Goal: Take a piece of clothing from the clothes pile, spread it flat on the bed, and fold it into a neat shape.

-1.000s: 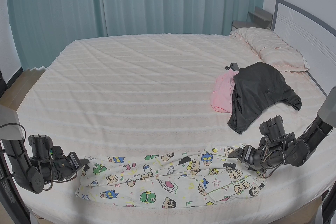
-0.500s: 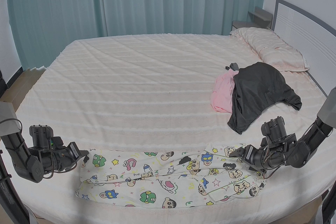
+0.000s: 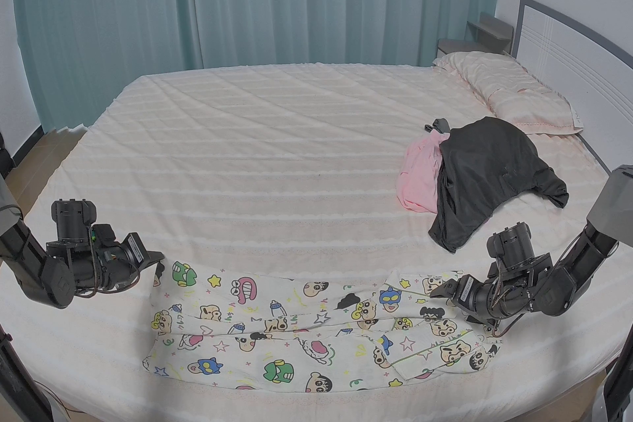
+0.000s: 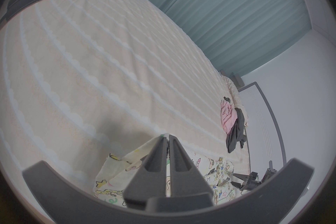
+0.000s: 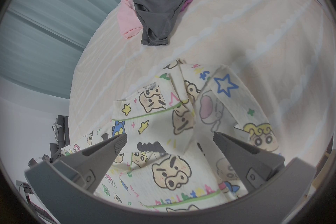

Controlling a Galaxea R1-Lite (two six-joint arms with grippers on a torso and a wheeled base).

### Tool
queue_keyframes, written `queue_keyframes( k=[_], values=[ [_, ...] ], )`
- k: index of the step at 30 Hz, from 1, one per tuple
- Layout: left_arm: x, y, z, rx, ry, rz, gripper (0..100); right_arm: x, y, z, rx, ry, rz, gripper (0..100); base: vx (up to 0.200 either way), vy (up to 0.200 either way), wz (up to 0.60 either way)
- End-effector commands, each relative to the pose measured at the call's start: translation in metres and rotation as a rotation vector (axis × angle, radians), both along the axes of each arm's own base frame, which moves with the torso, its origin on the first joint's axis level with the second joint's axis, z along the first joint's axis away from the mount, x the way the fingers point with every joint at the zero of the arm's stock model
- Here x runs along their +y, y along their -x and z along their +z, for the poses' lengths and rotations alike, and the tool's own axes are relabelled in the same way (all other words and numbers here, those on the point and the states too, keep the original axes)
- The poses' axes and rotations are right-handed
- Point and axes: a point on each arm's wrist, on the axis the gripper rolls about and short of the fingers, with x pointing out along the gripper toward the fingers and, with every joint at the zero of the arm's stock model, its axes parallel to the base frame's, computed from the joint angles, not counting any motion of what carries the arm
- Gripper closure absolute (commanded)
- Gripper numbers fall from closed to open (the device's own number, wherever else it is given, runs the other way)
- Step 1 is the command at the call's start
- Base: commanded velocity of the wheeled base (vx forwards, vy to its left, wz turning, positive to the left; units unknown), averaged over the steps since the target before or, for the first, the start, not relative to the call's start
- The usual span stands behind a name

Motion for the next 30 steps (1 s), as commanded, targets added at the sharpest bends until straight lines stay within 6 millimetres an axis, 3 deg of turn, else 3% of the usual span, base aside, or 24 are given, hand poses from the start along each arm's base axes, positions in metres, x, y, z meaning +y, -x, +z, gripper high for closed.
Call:
queue_keyframes(
  k=[1, 7, 8, 24, 30],
  values=[
    [0.001, -0.007, 0.009, -0.024, -0.001, 0.001, 100, 0.003, -0.008, -0.012, 0.012, 0.003, 0.003, 0, 0.0, 0.0, 0.0],
    [0.002, -0.016, 0.014, -0.001, 0.002, 0.0, 100, 0.008, -0.019, -0.021, 0.011, 0.0, 0.007, 0, 0.0, 0.0, 0.0],
    [0.002, -0.017, 0.015, 0.0, 0.003, 0.003, 100, 0.008, -0.02, -0.021, 0.009, -0.004, 0.008, 100, 0.0, 0.0, 0.0],
    [0.005, -0.029, 0.023, 0.008, 0.002, 0.006, 100, 0.005, -0.023, -0.007, -0.048, -0.053, -0.029, 100, 0.0, 0.0, 0.0],
    [0.008, -0.04, -0.001, 0.085, 0.01, 0.015, 100, 0.001, -0.024, 0.006, -0.103, -0.086, -0.056, 100, 0.0, 0.0, 0.0]
  ],
)
